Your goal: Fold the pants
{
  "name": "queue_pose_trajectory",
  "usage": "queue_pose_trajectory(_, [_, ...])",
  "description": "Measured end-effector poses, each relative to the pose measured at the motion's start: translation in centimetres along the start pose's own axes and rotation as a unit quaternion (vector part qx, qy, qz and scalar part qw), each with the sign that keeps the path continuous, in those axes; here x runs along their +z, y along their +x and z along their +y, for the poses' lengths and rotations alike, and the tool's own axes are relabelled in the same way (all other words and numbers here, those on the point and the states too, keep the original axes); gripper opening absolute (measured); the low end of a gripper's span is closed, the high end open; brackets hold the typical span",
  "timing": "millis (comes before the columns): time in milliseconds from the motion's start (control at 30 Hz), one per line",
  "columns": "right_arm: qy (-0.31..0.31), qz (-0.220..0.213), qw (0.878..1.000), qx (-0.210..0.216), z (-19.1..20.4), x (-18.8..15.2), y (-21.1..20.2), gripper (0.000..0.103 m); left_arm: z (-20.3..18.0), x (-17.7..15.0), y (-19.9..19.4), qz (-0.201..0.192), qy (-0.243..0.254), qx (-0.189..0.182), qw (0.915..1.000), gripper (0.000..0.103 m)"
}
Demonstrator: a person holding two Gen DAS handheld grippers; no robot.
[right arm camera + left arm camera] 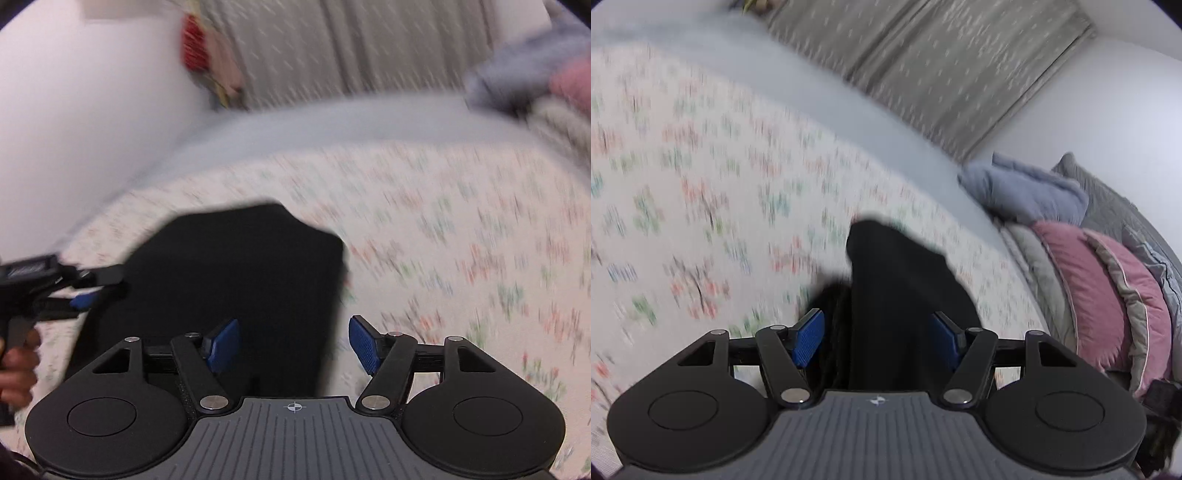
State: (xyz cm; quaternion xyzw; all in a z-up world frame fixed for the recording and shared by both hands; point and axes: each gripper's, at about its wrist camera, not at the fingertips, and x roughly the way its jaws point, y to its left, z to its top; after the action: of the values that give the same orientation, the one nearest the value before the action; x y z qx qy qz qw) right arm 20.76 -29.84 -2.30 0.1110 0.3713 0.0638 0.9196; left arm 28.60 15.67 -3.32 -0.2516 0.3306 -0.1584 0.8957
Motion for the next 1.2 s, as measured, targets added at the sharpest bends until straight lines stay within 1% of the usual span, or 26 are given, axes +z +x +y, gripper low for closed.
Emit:
queue_pose_trajectory(33, [-0.012,-0.003,1.0,0.005,0.8,-0.1,-0.4,0.04,-0.6,0.0,-0.6,-0.013,0.017,-0.007,0.9997,0.061])
queue_pose_trajectory(67, [-0.021,0.001,1.0,0.007,1.5,0.0,-0.3,0.029,-1.6,-0.1,-0.8,-0.018,0.039,-0.017,0.9989,0.06])
queue_pose_trajectory(100, [-0.027,0.009,1.0,0.007,2.2,-0.3,-0.3,0.017,-2.6,-0.6,-1.0,-0.015,0.065,-0.027,0.9974,0.058])
queue_pose_trajectory(167, [-0.037,0.024,0.999,0.013,3.4,-1.0,0.2,0.017,-4.4,-1.9,-0.6,-0.002,0.111,-0.037,0.9931,0.048])
queue_pose_trajectory(200, [-0.042,0.032,0.999,0.014,3.9,-1.5,0.4,0.017,-5.0,-2.6,-0.3,0.007,0.134,-0.035,0.9903,0.043])
queue_pose_trajectory(233, [-0.044,0.042,0.998,0.013,4.4,-1.9,0.7,0.017,-5.4,-3.3,0.1,0.014,0.155,-0.022,0.9876,0.043])
queue_pose_trajectory(267, [-0.045,0.054,0.997,0.012,4.7,-2.5,1.1,0.017,-5.6,-3.8,0.6,0.015,0.171,-0.001,0.9851,0.043])
queue_pose_trajectory(300, [-0.046,0.065,0.997,0.008,5.0,-3.1,1.7,0.017,-5.6,-4.1,0.9,0.015,0.187,0.019,0.9821,0.033])
queue_pose_trajectory(333, [-0.049,0.072,0.996,0.004,5.2,-3.9,2.1,0.017,-5.5,-4.2,1.1,0.016,0.197,0.035,0.9796,0.022])
queue_pose_trajectory(367, [-0.05,0.069,0.996,0.0,5.3,-4.6,2.4,0.017,-5.1,-4.1,1.4,0.017,0.197,0.045,0.9792,0.019])
queue_pose_trajectory(400, [-0.046,0.062,0.997,-0.001,5.1,-5.2,2.7,0.017,-4.6,-3.8,1.4,0.018,0.187,0.05,0.9809,0.014])
queue_pose_trajectory(467, [-0.029,0.048,0.998,0.001,4.7,-6.0,2.6,0.016,-3.7,-3.6,1.5,0.023,0.17,0.043,0.9843,0.015])
queue_pose_trajectory(500, [-0.015,0.044,0.999,0.003,4.5,-6.2,2.5,0.016,-3.9,-3.6,1.6,0.021,0.177,0.048,0.9828,0.015])
queue_pose_trajectory(600, [0.015,0.046,0.999,0.0,4.0,-6.3,1.2,0.017,-5.1,-4.6,1.6,0.007,0.218,0.069,0.9736,0.015])
queue_pose_trajectory(667, [0.013,0.05,0.999,-0.007,4.2,-6.5,-0.1,0.018,-5.3,-4.7,1.6,0.004,0.22,0.073,0.9727,0.015])
queue_pose_trajectory(733, [0.01,0.053,0.998,-0.011,4.4,-7.1,-1.1,0.018,-5.1,-4.5,1.5,0.006,0.215,0.07,0.9741,0.015])
queue_pose_trajectory(800, [0.024,0.053,0.998,-0.011,4.1,-7.7,-1.7,0.018,-5.3,-4.6,1.3,0.007,0.211,0.071,0.9749,0.015])
queue_pose_trajectory(867, [0.032,0.053,0.998,-0.015,4.1,-8.1,-2.3,0.018,-5.9,-4.9,0.9,0.002,0.222,0.08,0.9718,0.015])
queue_pose_trajectory(900, [0.034,0.053,0.998,-0.017,4.3,-7.9,-2.7,0.023,-6.5,-5.0,0.6,-0.002,0.231,0.089,0.9688,0.02])
queue_pose_trajectory(933, [0.04,0.051,0.998,-0.014,4.5,-7.6,-3.2,0.026,-7.0,-5.2,0.2,-0.006,0.239,0.097,0.9661,0.029])
queue_pose_trajectory(967, [0.042,0.046,0.998,-0.009,4.6,-7.0,-3.4,0.026,-7.6,-5.4,-0.2,-0.011,0.243,0.105,0.9641,0.035])
queue_pose_trajectory(1000, [0.038,0.038,0.999,-0.003,5.2,-6.7,-4.1,0.026,-8.2,-5.7,-0.9,-0.016,0.246,0.116,0.9621,0.045])
queue_pose_trajectory(1033, [0.03,0.03,0.999,-0.001,5.9,-6.4,-4.9,0.026,-8.6,-5.9,-1.5,-0.02,0.245,0.127,0.961,0.05])
queue_pose_trajectory(1100, [0.01,0.015,1.0,-0.001,7.2,-6.1,-6.6,0.028,-9.8,-6.5,-3.2,-0.027,0.241,0.14,0.9602,0.052])
queue_pose_trajectory(1167, [-0.021,0.0,1.0,-0.008,8.7,-6.1,-8.3,0.033,-10.9,-7.2,-5.0,-0.034,0.236,0.151,0.9594,0.056])
queue_pose_trajectory(1200, [-0.034,-0.008,0.999,-0.012,9.5,-6.3,-9.0,0.038,-11.4,-7.6,-5.8,-0.035,0.231,0.156,0.9595,0.059])
